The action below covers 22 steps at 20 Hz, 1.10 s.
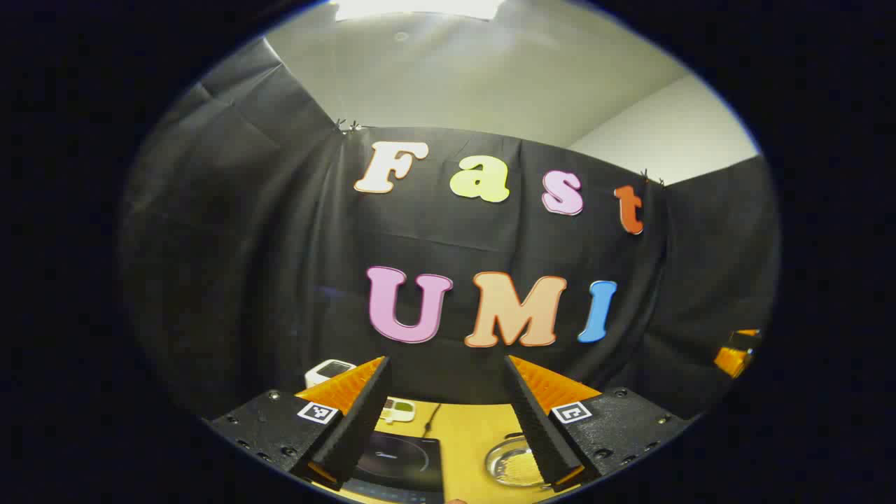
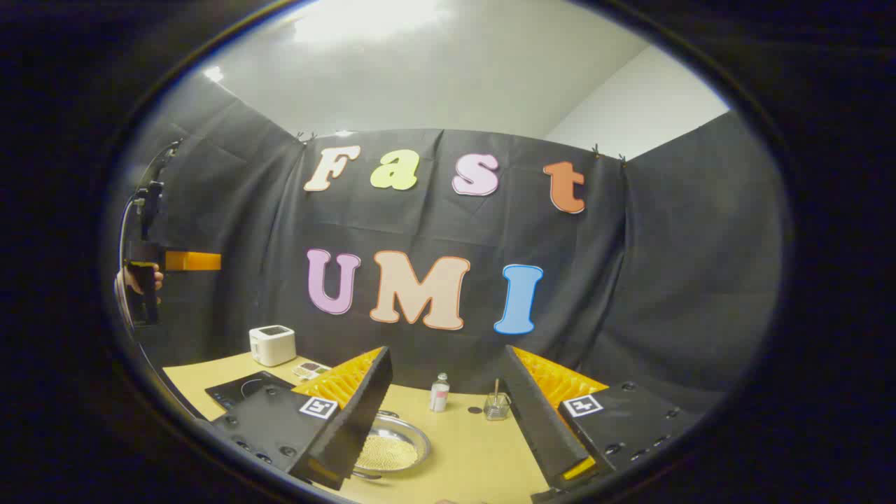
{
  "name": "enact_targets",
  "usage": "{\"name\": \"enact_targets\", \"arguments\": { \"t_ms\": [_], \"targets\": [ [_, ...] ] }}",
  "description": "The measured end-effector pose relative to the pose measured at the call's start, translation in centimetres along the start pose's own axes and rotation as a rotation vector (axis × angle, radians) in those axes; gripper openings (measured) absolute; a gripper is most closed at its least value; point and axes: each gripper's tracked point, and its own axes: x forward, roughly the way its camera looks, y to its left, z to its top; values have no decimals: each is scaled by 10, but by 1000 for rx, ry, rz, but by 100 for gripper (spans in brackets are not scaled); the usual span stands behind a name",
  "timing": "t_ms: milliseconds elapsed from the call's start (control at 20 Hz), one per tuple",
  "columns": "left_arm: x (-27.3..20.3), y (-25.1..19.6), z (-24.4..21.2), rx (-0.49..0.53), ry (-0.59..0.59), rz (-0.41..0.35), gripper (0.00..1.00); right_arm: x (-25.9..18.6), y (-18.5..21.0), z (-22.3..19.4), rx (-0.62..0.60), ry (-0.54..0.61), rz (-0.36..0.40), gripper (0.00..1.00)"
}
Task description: First push the handle of the pot to place it horizontally, then grasp the pot with both hands and set it on the induction cooktop.
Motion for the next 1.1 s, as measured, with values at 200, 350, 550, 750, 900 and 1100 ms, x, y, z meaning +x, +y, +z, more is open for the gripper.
{"name": "enact_targets", "arguments": {
  "t_ms": [200, 350, 550, 750, 900, 1100],
  "targets": [
    [-11, -6, -6, 20, 23, 4, 92, 13, 3, -15, 37, 49, 19, 97],
    [-16, -11, -3, 46, 11, 8, 92, 19, 6, -11, 74, 67, 37, 98],
    [-20, -17, -12, 44, 32, -11, 92, 22, 0, -8, 80, 81, 16, 97],
    [-21, -29, -22, 40, 52, -44, 92, 26, -2, -8, 135, 101, 39, 98],
    [-10, -39, -27, 48, 46, -85, 95, 33, -29, -14, 92, 115, -34, 96],
    [12, -48, -27, 35, 38, -107, 95, 47, -42, -19, 86, 144, -78, 97]
  ]
}}
